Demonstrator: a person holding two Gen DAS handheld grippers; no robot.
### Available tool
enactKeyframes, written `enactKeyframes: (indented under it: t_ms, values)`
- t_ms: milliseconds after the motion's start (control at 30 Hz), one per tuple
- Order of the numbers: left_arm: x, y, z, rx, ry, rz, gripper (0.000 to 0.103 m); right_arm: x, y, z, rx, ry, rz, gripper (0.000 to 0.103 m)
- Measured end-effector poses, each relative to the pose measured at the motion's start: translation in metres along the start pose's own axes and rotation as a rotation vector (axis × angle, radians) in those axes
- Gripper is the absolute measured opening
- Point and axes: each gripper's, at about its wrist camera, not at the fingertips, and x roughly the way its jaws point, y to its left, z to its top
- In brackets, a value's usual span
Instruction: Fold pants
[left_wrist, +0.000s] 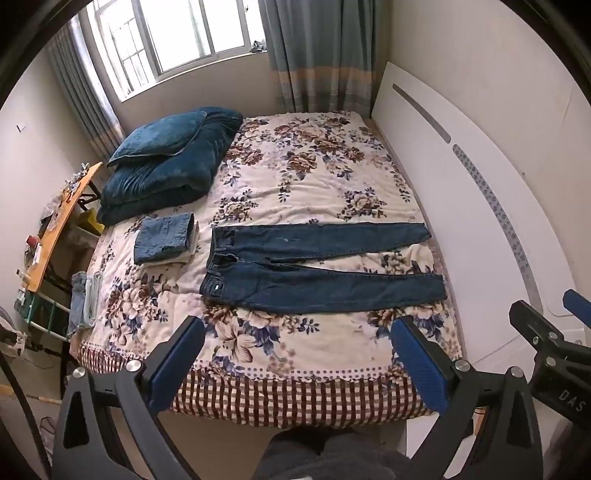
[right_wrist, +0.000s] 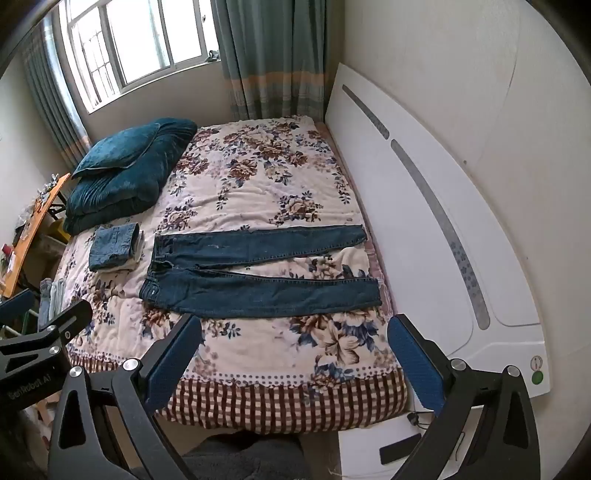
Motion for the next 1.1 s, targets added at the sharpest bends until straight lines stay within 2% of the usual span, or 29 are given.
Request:
enactKeyframes:
  t_ms: [1100]
  values:
    - [-0.006, -0.006, 0.007, 0.012, -0.016, 0.004, 0.102, -0.003, 0.0, -0.002, 0.007, -0.008, 0.01, 0.102]
